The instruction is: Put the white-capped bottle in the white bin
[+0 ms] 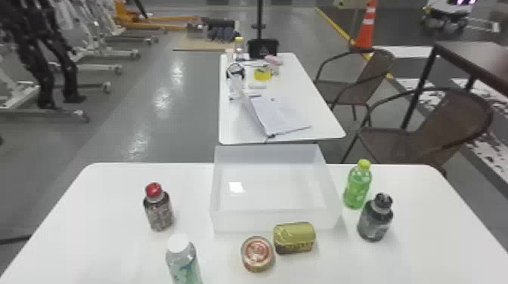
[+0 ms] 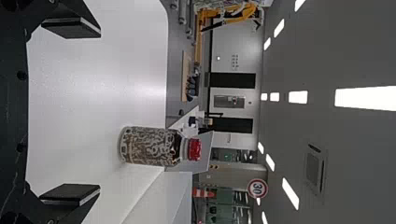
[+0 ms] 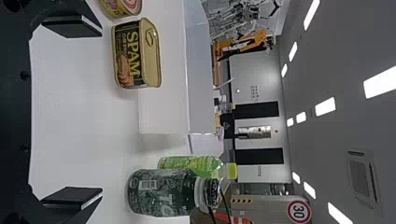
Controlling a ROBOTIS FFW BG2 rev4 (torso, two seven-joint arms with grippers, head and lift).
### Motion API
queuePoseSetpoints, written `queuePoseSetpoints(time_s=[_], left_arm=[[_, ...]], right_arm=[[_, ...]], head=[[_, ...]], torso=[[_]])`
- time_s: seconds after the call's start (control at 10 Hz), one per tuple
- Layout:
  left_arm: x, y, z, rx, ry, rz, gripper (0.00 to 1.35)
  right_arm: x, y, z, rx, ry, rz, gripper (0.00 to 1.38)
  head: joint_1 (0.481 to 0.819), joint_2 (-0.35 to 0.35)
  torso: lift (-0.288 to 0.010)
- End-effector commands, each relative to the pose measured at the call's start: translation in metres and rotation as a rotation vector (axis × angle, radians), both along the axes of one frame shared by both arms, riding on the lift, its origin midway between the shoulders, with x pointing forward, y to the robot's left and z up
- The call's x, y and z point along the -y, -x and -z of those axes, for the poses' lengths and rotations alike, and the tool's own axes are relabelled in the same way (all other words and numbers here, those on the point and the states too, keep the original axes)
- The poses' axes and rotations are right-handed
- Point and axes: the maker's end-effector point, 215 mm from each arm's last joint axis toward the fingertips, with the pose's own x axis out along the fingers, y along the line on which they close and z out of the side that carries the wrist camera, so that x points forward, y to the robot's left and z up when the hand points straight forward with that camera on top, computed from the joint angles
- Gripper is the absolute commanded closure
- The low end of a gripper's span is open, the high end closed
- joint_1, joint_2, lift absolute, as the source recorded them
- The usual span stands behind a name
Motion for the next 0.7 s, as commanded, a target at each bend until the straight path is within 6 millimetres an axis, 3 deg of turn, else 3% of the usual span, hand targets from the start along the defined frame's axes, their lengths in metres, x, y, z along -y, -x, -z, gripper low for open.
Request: queuePoseSetpoints(time_s=[0.0,0.4,0.6], left_arm=[[0.001,0.000,0.000,0.001,0.006,-0.001,0.13],[0.007,-0.001,0.000,0.002,0.014,0.006,0.13],[0.028,-0.005,0.007,-0.016,0.039,0.062,0.13]], right_arm=[[0.000,0.000,0.000,0.000,0.000,0.000,0.10],[0.000,0.000,0.001,-0.002,0.000,0.000,0.09],[0.000,0.000,0.001,-0.002,0.000,0.002,0.09]], head=[[0.549,0.000],[0.549,0.000],[0.549,0.000]], torso=[[-0.100],[-0.100],[-0.100]])
